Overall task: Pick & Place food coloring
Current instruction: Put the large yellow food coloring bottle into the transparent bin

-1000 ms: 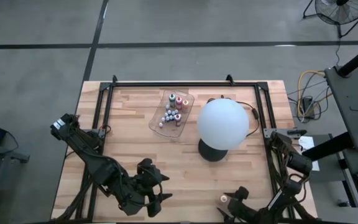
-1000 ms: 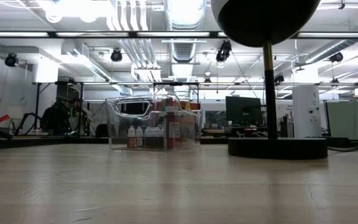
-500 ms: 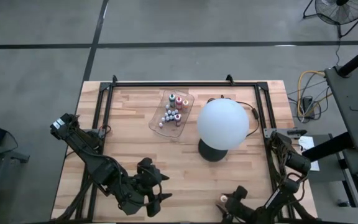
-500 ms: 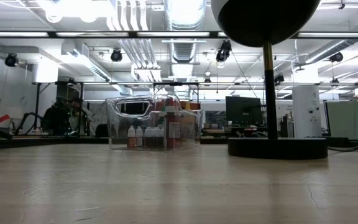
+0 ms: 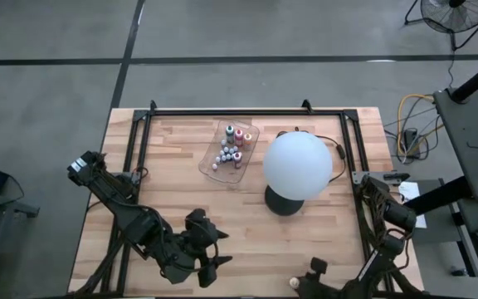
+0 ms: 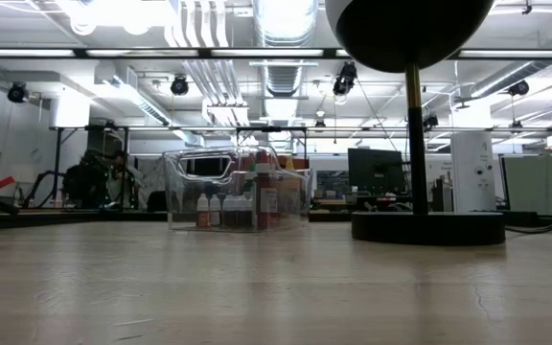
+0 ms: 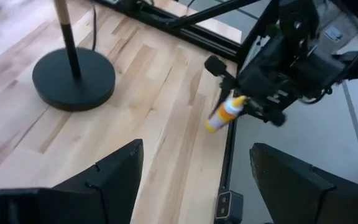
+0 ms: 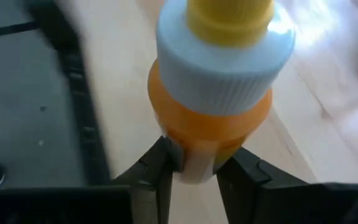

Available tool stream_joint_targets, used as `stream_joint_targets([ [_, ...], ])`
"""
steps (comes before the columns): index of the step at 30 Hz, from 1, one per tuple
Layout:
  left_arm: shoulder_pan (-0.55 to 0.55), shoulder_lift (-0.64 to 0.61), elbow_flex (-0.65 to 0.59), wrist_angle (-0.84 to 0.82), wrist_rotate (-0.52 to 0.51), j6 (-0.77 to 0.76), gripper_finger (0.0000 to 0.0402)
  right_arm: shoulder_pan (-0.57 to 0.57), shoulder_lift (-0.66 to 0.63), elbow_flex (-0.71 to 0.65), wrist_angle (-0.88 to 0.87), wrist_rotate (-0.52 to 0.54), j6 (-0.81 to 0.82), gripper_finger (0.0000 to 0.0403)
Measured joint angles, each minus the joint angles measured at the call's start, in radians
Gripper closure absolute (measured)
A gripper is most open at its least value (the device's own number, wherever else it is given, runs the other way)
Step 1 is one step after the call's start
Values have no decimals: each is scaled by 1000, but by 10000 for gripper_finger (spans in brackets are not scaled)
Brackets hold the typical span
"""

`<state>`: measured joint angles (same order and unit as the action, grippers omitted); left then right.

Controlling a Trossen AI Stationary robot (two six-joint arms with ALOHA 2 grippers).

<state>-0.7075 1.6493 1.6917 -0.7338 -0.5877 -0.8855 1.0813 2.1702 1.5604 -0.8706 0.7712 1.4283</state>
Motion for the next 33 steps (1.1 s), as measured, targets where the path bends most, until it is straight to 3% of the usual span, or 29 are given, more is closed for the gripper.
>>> stream_joint_targets([
  [8,13,0,0,20,0,78,136,-10,-24,179,-27,-4,-252,312],
  [15,34,-1,8,22,52,66,137,-13,-25,313,-268,-14,-264,312],
  [26,100,-2,125,-44,155,298,140,-92,-25,554,-367,-135,-462,312],
  [33,119,-2,205,-135,179,443,140,-173,-25,624,-434,-122,-514,312],
])
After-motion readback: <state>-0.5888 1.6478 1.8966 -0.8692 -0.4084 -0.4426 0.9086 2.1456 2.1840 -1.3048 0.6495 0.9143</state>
